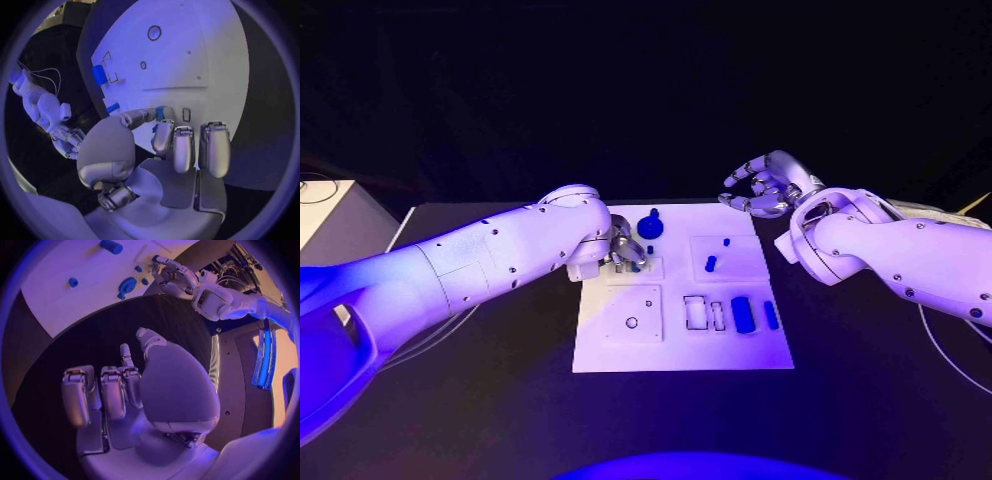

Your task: Assemble the parts on the task board

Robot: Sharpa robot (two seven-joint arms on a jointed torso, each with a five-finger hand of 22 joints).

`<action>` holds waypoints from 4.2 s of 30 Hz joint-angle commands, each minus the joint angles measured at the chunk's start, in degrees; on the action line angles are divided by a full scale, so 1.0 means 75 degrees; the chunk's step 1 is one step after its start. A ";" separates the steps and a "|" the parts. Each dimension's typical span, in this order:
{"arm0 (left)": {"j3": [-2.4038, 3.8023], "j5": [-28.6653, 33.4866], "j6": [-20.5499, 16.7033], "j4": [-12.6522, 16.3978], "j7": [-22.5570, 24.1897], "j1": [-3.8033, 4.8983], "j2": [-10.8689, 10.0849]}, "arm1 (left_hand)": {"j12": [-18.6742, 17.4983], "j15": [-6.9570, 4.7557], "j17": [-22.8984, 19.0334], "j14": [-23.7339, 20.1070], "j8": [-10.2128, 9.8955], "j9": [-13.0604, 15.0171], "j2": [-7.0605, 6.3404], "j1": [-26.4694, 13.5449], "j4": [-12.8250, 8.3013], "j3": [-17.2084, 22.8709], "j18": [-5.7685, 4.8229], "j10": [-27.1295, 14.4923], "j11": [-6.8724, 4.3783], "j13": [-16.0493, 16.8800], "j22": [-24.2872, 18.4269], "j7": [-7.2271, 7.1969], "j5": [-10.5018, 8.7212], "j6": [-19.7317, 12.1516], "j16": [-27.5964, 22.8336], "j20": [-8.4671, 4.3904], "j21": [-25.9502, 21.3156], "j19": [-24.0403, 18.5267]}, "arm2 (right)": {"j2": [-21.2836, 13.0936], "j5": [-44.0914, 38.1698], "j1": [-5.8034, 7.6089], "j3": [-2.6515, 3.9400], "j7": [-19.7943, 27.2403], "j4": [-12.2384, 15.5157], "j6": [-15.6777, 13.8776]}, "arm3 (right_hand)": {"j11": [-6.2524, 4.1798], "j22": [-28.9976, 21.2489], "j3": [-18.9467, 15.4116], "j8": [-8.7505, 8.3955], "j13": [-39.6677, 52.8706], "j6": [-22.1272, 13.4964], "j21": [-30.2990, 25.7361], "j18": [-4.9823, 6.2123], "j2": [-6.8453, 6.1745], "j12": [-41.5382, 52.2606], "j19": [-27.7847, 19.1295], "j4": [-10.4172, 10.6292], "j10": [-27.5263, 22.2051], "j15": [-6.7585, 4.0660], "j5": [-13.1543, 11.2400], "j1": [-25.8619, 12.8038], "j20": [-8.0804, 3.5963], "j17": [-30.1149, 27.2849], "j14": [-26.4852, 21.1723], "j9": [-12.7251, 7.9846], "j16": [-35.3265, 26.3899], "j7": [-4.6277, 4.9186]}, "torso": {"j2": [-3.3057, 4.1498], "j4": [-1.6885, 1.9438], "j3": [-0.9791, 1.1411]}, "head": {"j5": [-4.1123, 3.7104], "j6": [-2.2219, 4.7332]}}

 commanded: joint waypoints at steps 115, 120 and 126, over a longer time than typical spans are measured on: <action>0.1242 0.0082 -0.1035 -0.1341 0.0584 0.0311 -0.0212 | -0.0612 0.0451 0.2013 0.0822 -0.2127 -0.0676 0.0076 0.1824 0.1551 -0.4156 0.0007 -0.0862 0.0589 -0.0681 -0.0087 -0.0208 -0.2335 -0.0004 0.0026 0.0343 -0.0364 -0.0351 | -0.0224 -0.0140 -0.0019 0.0006 0.0113 0.0158 0.0007 | -0.0031 0.1850 0.0140 0.0043 0.1670 -0.0102 -0.0018 -0.0119 -0.0065 -0.0027 0.0724 -0.0007 0.0357 -0.0042 0.0228 -0.0125 -0.0031 0.2011 0.0782 0.0076 0.0050 0.0012 | 0.0194 -0.0029 -0.0019 | -0.0024 0.0400; 0.1210 0.0057 -0.0838 -0.1739 0.0624 0.0324 0.0058 | -0.0615 0.0461 0.2013 0.0822 -0.2154 -0.0719 0.0054 0.1837 0.1550 -0.4074 0.0008 -0.0878 0.0597 -0.0693 -0.0088 -0.0201 -0.2333 0.0004 0.0026 0.0355 -0.0365 -0.0354 | -0.0238 -0.0166 -0.0006 0.0013 0.0109 0.0209 0.0000 | -0.0031 0.1850 0.0140 0.0043 0.1670 -0.0102 -0.0018 -0.0119 -0.0065 -0.0027 0.0724 -0.0007 0.0357 -0.0042 0.0228 -0.0125 -0.0031 0.2011 0.0782 0.0076 0.0050 0.0012 | 0.0269 -0.0057 -0.0026 | 0.0000 0.0446; 0.1167 0.0009 -0.0652 -0.2062 0.0615 0.0320 0.0299 | -0.0642 0.0468 0.2013 0.0822 -0.2175 -0.0750 0.0022 0.1818 0.1555 -0.4038 0.0014 -0.0912 0.0607 -0.0739 -0.0114 -0.0190 -0.2340 0.0006 0.0026 0.0362 -0.0377 -0.0370 | -0.0242 -0.0181 0.0010 0.0026 0.0103 0.0245 -0.0003 | -0.0031 0.1850 0.0140 0.0043 0.1670 -0.0102 -0.0018 -0.0119 -0.0065 -0.0027 0.0724 -0.0007 0.0357 -0.0042 0.0228 -0.0125 -0.0031 0.2011 0.0782 0.0076 0.0050 0.0012 | 0.0356 -0.0086 -0.0028 | 0.0009 0.0482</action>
